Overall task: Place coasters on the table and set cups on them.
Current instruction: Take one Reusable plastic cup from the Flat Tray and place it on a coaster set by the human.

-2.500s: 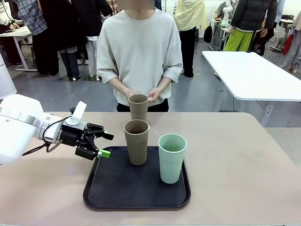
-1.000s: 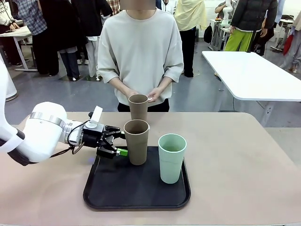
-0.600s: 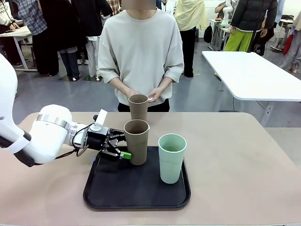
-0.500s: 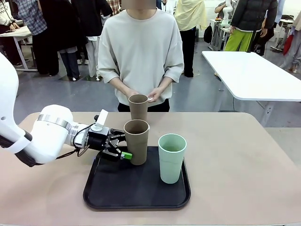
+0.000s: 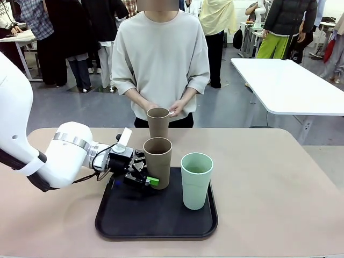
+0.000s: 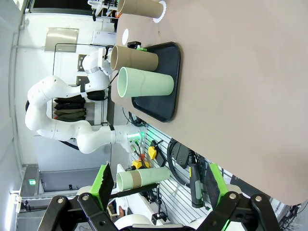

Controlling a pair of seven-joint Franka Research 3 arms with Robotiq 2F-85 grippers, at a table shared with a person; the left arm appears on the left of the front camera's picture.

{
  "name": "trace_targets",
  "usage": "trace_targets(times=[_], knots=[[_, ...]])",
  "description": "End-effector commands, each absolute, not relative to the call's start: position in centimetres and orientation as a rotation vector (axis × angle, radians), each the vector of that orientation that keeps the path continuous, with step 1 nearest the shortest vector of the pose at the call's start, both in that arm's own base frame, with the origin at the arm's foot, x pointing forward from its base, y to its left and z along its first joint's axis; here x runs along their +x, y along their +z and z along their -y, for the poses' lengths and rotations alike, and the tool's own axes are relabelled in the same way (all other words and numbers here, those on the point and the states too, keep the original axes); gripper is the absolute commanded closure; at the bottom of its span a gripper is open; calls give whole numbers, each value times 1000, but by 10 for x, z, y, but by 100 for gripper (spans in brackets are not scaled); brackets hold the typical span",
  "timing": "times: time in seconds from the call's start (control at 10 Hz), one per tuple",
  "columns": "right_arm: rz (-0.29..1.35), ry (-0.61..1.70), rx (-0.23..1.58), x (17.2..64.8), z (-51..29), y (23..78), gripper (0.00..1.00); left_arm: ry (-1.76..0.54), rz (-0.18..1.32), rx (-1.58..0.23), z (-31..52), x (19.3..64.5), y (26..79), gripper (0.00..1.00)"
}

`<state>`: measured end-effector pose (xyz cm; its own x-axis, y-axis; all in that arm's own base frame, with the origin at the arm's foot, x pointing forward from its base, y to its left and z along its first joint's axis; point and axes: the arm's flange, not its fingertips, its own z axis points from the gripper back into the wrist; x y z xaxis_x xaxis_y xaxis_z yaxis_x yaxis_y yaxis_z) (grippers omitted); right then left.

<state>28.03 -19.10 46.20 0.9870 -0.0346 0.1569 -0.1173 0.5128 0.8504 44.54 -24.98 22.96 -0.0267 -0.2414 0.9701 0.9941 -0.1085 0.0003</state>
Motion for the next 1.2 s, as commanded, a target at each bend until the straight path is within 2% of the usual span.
trace_targets(times=[0.0, 0.1, 0.2, 0.3, 0.4, 0.5, 0.8, 1.1], knots=[[163, 52, 1036, 281, 191, 462, 0, -1400, 1055, -1112, 253, 444, 224, 0], [163, 52, 1036, 281, 191, 462, 0, -1404, 1056, -1121, 253, 446, 224, 58], [163, 52, 1036, 281, 191, 462, 0, -1401, 1060, -1121, 251, 446, 225, 58], [163, 52, 1036, 281, 191, 462, 0, -1394, 1056, -1120, 252, 445, 225, 100], [163, 52, 1036, 281, 191, 462, 0, -1394, 1053, -1123, 252, 445, 226, 59], [163, 52, 1036, 281, 191, 462, 0, -1392, 1048, -1124, 251, 445, 227, 100], [163, 52, 1036, 281, 191, 462, 0, -1317, 973, -1152, 240, 439, 249, 100], [163, 52, 1036, 281, 191, 462, 0, -1334, 973, -1160, 214, 412, 331, 100]])
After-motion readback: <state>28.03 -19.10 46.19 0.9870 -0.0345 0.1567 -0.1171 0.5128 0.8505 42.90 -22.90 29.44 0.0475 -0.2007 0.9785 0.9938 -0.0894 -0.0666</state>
